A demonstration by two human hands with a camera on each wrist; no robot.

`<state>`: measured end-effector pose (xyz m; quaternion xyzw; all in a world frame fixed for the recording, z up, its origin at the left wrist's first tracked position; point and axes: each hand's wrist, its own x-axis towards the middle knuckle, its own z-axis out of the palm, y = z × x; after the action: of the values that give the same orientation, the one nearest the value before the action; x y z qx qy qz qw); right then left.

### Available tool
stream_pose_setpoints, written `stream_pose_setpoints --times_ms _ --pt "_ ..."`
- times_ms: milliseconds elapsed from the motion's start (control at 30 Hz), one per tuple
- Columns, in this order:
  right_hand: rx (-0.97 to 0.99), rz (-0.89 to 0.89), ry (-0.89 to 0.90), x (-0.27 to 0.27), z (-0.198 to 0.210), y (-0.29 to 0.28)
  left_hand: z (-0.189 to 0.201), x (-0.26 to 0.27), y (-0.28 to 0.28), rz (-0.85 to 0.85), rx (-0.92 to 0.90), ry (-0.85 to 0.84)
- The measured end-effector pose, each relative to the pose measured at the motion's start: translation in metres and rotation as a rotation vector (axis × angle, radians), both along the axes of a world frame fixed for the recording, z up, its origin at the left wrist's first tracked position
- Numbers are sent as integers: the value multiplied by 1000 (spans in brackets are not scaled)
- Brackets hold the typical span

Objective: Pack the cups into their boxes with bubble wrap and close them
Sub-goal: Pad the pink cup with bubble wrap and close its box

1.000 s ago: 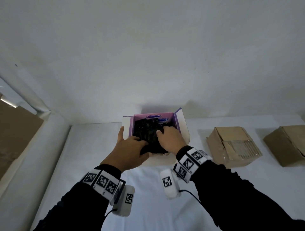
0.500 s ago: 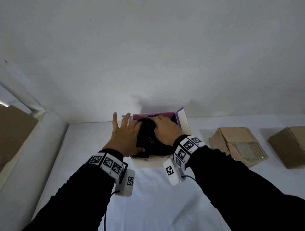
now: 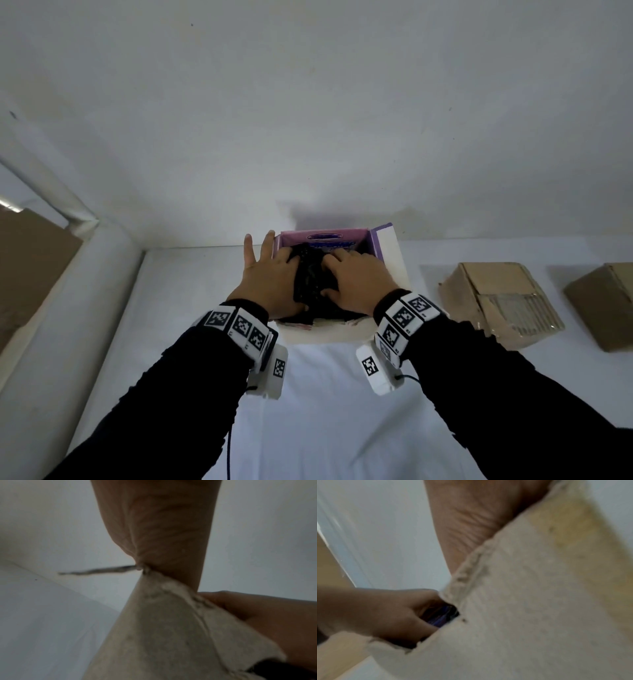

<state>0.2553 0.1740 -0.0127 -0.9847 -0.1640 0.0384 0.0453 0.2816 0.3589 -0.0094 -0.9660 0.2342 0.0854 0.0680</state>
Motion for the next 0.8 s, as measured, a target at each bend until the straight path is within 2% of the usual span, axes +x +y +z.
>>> stream_pose_setpoints --times_ms 67,133,233,300,367,400,467,533,600,667,733,800 --pt "6 -14 7 1 2 0 2 -2 0 -4 -21 7" --pt "144 -31 -74 -1 9 -2 3 -3 5 -7 -97 52" --pt "357 -200 -372 -13 15 -17 2 -16 23 58 -420 30" --pt "451 -355 -488 -24 12 -32 -2 -29 34 196 -591 -69" --pt "630 -492 -461 -32 6 -43 -6 -39 41 441 -651 -99" --pt "752 -557 -413 -35 5 -45 -5 -41 43 558 -707 -56" --pt "944 -617 -338 -43 9 -43 1 -43 44 701 -953 63" --pt "1036 -532 -311 -50 16 -34 11 -45 40 743 -1209 76" --pt "1004 -420 -267 -56 22 -23 20 -47 32 670 -1333 47" --pt "877 -350 -253 -56 21 -18 24 -48 23 506 -1288 69" --pt "720 -326 -263 -51 14 -20 23 -47 18 333 -1063 72" --pt "555 -290 -251 -46 7 -25 16 -50 15 200 -749 11"
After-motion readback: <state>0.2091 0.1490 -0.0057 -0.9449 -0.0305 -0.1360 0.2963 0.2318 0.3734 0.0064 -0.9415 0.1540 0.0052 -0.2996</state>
